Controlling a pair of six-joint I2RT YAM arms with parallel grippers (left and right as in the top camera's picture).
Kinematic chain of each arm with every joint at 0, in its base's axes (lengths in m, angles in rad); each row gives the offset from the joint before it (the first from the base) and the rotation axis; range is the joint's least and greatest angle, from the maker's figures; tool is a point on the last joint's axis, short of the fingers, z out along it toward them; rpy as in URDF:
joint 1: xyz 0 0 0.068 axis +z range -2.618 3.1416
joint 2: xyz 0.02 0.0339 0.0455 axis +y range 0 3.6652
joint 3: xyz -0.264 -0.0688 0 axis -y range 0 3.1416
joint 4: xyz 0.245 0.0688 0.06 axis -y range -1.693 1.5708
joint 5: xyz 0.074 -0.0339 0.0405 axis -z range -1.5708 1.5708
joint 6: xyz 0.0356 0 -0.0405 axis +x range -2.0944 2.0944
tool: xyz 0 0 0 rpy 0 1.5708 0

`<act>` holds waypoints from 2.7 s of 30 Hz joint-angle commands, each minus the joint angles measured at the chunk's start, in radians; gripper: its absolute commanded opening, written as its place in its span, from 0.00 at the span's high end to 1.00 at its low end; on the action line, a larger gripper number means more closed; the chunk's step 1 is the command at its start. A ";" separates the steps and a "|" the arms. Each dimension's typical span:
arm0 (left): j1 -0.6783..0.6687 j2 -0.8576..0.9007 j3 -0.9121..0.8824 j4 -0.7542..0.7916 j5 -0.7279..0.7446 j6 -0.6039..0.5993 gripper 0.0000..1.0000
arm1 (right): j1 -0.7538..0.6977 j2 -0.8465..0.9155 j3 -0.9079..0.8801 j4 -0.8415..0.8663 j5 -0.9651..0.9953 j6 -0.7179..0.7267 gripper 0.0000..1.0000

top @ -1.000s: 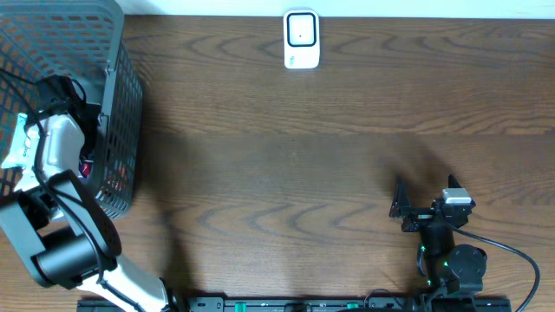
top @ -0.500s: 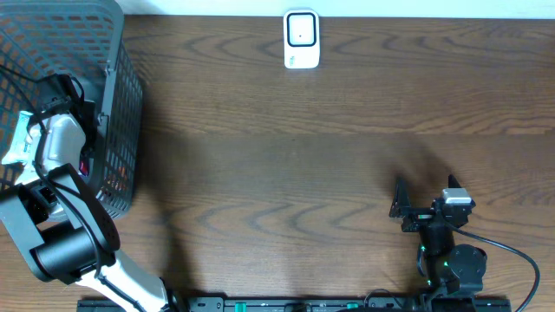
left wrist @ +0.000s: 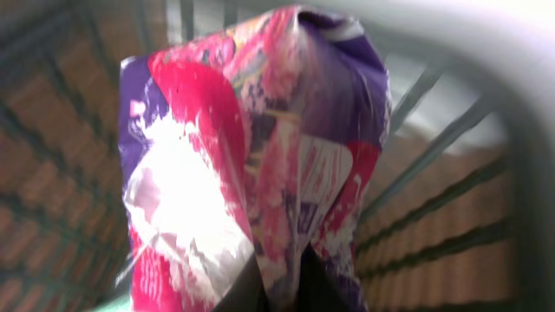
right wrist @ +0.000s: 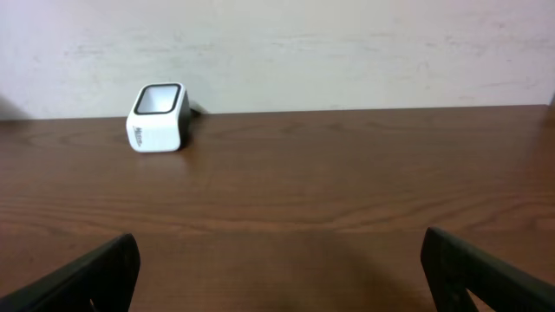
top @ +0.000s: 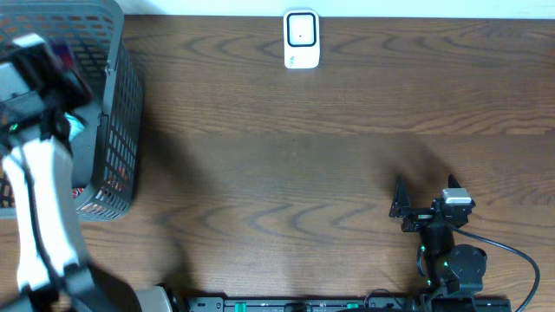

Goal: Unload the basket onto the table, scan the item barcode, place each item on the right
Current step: 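Grasp the purple-red tissue box with the left gripper and lift, then place the tissue box on the table beside the scanner, then reach the left gripper into the basket and grasp the green wipes pack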

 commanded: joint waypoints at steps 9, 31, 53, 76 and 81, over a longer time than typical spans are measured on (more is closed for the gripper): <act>-0.056 -0.308 0.028 0.283 0.373 -0.634 0.93 | -0.003 -0.006 0.000 -0.005 0.005 0.010 0.01; -0.962 0.050 0.028 0.013 -0.250 -0.689 0.93 | -0.003 -0.006 0.000 -0.005 0.005 0.010 0.01; -1.144 0.131 0.043 0.066 -0.278 -0.453 0.26 | -0.003 -0.006 0.000 -0.005 0.005 0.010 0.01; 0.092 -0.107 0.043 -0.160 -0.265 -0.229 0.09 | -0.003 -0.006 0.000 -0.005 0.005 0.010 0.01; 0.099 0.004 0.040 -0.197 -0.266 -0.269 0.02 | -0.003 -0.006 0.000 -0.005 0.005 0.010 0.01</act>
